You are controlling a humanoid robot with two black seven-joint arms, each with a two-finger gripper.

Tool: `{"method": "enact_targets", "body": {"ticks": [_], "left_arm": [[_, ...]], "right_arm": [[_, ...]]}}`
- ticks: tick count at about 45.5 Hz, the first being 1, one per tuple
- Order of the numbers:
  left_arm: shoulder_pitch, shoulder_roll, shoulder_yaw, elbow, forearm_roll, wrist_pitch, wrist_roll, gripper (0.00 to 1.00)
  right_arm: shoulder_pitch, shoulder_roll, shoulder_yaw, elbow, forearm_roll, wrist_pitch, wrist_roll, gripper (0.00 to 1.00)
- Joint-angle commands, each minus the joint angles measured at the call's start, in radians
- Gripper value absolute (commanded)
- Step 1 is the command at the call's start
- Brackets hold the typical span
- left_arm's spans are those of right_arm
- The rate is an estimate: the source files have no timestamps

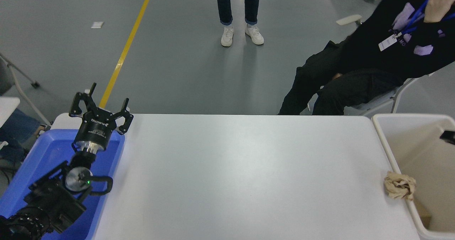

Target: Pick up foil plate and place in dustbin

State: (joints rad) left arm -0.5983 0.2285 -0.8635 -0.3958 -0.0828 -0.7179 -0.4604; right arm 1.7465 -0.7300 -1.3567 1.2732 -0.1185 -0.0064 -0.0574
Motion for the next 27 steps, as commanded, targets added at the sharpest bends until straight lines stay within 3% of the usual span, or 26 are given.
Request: {"method": "enact_targets", "body": {"ticks": [1, 8, 19, 27], "left_arm": [[0.0, 0.0, 0.0, 0.0, 0.0, 0.0, -0.001, 0.98], [0.0, 0.0, 0.0, 0.0, 0.0, 0.0, -0.001, 0.98], [0.0, 0.0, 0.0, 0.0, -0.002, 0.002, -0.001, 0.98], [0.0, 0.0, -0.002, 0.0, -0.002, 0.002, -0.001, 0.98]], "right_arm": [[0.461, 0.138, -0.162, 0.239, 0.005, 0.469, 0.002, 1.0], [0.625, 0.241, -0.064, 0.239, 0.074, 0.792, 0.002, 1.0], [0.814, 0.362, 0.014, 0.248, 0.105, 0.792, 0.002, 1.0], [0.846, 0.376, 0.087, 0.245, 0.102, 0.792, 0.002, 1.0]]}}
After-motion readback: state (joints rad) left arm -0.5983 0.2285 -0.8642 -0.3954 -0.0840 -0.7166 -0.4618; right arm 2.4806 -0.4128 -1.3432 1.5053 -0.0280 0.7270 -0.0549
